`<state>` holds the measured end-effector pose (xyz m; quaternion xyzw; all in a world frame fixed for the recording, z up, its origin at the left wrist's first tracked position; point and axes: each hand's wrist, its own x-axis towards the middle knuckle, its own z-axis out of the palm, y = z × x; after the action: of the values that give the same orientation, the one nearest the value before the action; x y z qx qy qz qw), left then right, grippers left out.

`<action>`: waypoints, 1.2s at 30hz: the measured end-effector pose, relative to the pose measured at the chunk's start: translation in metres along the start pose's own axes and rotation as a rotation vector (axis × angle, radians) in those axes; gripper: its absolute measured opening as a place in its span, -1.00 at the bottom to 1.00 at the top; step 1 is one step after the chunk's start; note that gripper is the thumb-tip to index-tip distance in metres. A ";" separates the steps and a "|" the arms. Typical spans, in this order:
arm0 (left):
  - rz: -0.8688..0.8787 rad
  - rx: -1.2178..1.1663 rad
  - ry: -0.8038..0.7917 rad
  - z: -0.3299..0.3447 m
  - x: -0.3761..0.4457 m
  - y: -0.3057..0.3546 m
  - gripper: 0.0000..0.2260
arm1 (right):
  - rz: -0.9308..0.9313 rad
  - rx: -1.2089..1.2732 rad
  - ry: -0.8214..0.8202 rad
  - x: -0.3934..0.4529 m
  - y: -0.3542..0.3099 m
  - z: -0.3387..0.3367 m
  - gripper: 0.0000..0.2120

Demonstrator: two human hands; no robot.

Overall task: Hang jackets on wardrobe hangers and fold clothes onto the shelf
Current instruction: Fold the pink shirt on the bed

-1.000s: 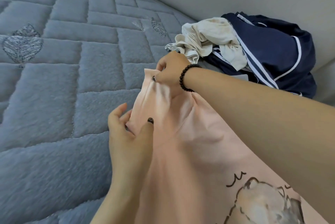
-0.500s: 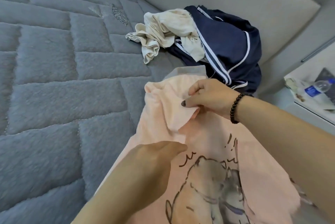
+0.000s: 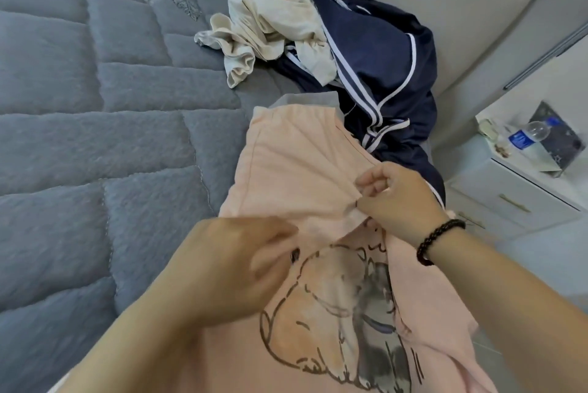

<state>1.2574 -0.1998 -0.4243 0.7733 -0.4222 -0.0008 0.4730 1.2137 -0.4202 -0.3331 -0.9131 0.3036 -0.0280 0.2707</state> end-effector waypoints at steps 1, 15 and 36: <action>-0.002 0.040 0.050 0.003 0.002 -0.001 -0.72 | -0.027 -0.022 0.046 -0.001 0.009 0.004 -0.80; -0.088 0.518 -0.291 0.029 -0.001 -0.016 -0.29 | 0.154 -0.426 0.044 -0.008 0.110 0.006 -0.60; -0.094 0.290 0.327 0.035 0.071 -0.002 -0.45 | -0.019 -0.378 0.308 0.059 0.181 0.027 -0.55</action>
<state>1.2903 -0.2713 -0.4172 0.8419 -0.2990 0.1632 0.4185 1.1700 -0.5619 -0.4549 -0.9353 0.3326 -0.1120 0.0453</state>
